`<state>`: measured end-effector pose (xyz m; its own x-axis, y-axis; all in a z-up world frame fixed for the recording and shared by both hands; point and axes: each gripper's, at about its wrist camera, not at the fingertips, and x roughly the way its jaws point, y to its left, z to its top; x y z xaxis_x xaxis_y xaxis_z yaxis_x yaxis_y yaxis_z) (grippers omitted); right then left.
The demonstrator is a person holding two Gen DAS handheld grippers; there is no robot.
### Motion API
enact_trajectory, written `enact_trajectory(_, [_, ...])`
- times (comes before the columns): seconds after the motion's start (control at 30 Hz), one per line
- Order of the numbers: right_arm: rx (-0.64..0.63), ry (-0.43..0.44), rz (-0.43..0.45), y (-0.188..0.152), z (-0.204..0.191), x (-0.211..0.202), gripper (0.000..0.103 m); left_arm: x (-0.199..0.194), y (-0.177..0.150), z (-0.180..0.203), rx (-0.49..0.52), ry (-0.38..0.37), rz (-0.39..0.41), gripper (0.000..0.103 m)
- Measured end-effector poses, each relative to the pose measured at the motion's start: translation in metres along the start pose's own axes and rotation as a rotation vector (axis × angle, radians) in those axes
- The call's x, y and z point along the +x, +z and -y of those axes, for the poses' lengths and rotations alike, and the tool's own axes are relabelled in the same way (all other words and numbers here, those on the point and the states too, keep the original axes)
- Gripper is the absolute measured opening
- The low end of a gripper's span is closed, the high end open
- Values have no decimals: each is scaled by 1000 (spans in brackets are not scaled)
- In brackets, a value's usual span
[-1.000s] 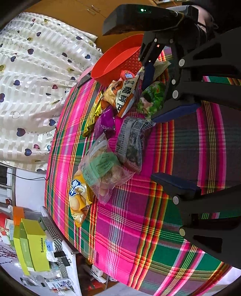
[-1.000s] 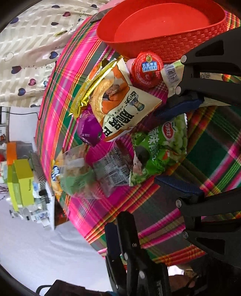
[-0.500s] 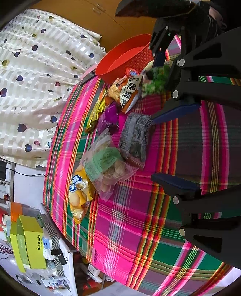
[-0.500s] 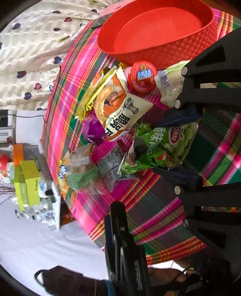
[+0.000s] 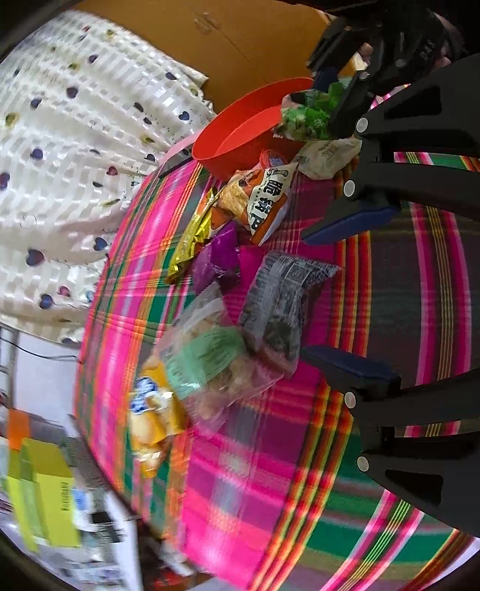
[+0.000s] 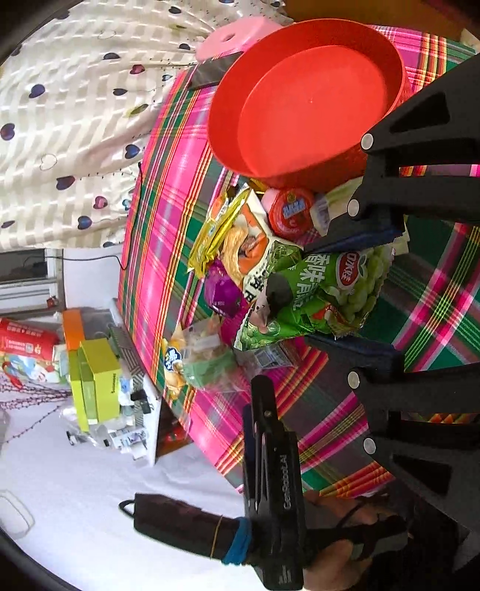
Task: Organize snacks
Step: 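Reach the right gripper to the green chip bag and grasp it, then lift the green chip bag with the right gripper while the left gripper grasps the dark grey packet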
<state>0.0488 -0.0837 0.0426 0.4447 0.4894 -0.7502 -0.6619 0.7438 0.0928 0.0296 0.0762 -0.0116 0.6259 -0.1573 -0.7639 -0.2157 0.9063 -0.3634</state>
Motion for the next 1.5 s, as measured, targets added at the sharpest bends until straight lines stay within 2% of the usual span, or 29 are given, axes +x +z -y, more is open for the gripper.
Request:
enact_trajectory(0.17, [22,7,-3,-1,10,0,38,27,-1,-1,-76,-24,-81,57])
enact_trajectory(0.3, [30,20,-7,-2,15,2,38,32,2,5,-47,8,-70,57])
enact_trajectory(0.37, [38,36,-12,0,18,3,38,30,5,0,-34,79,-47,57])
enact_trajectory(0.47, [4,30,-13,4,18,3,38,22,3,-13,-58,134,-23,57])
enact_trajectory(0.67, [22,64,24,8,16,1,38,2,-10,-29,-100,224,24,57])
enact_trajectory(0.8, [15,49,24,10,19,-2,38,-5,1,-17,-90,197,82,57])
enact_trajectory(0.93, [25,40,36,10,23,-6,38,22,8,-7,-135,181,43,57])
enact_trajectory(1.0, [25,43,26,9,23,-4,39,32,7,-1,-137,212,19,57])
enact_trajectory(1.13, [19,55,27,9,22,-3,39,38,8,-1,-144,256,39,58])
enact_trajectory(1.33, [21,56,27,10,22,-3,39,27,2,-12,-144,263,51,58])
enact_trajectory(1.5, [19,53,20,9,19,-2,39,10,-9,-29,-181,268,67,58])
